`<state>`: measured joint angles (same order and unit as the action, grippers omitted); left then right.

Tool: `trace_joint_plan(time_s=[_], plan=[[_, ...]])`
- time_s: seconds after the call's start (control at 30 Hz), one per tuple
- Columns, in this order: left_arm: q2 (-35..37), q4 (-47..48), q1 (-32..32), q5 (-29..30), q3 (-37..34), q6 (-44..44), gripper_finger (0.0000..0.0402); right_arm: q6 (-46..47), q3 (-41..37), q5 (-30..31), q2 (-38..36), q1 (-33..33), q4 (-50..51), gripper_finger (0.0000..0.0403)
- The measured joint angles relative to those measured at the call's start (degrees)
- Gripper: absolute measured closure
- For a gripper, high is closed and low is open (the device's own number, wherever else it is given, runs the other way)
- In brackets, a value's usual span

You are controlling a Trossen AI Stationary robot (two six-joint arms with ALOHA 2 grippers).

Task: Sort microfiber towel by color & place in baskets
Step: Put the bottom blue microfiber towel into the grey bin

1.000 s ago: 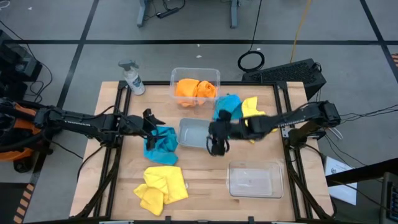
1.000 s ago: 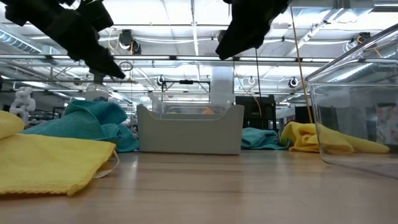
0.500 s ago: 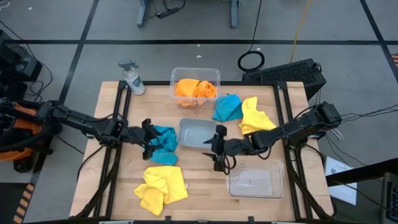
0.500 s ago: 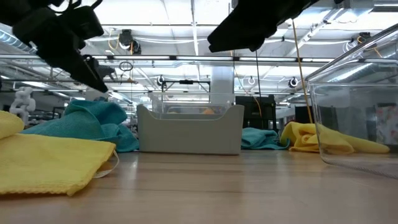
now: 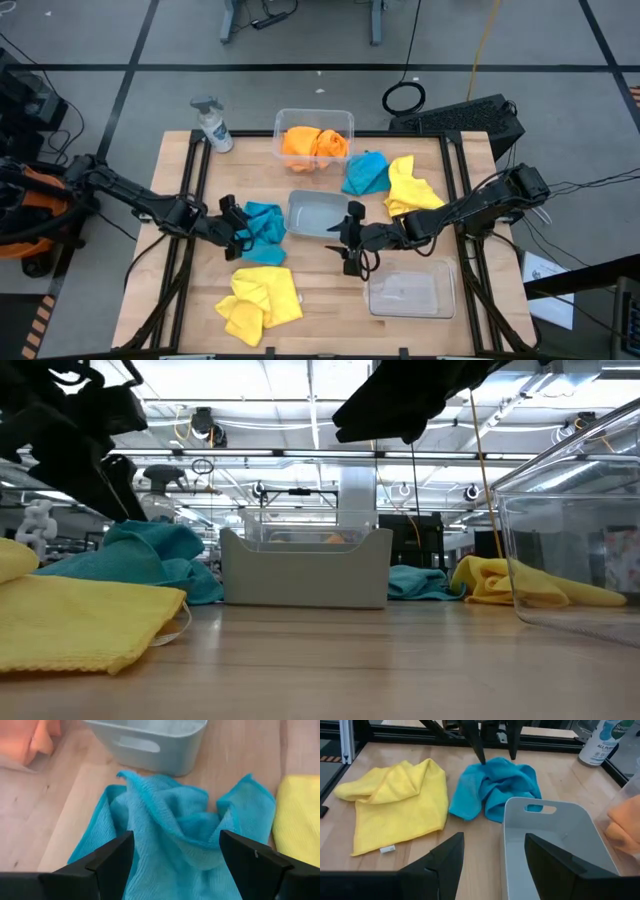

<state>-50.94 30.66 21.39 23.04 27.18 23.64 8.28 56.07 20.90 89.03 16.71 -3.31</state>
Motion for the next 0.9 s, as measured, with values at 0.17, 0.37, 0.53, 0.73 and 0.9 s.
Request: trace_joint_plan(time_s=[0.17, 0.37, 0.53, 0.73, 0.9], plan=[[-3.5, -6.5, 0.0, 1.4, -3.8, -0.5, 0.0103, -0.2, 0.0, 0.0, 0.0, 0.9, -1.3, 0.0202], [-9.1, -9.9, 0.0, 1.0, -7.4, 0.3, 0.0105, -1.8, 0.0, -0.1, 0.0, 2.3, -2.8, 0.0202], [-13.7, -13.1, 0.0, -0.8, -8.2, 1.6, 0.0143, -1.9, 0.0, -0.1, 0.0, 2.2, -3.4, 0.0202], [-19.8, -19.8, 0.0, -1.0, -8.1, 1.6, 0.0258, -2.2, 0.0, -0.1, 0.0, 2.2, -5.6, 0.0202], [-22.2, -22.3, 0.0, 0.4, -8.0, 1.5, 0.0377, -2.5, 0.1, -0.1, 0.0, 2.2, -5.9, 0.0202]])
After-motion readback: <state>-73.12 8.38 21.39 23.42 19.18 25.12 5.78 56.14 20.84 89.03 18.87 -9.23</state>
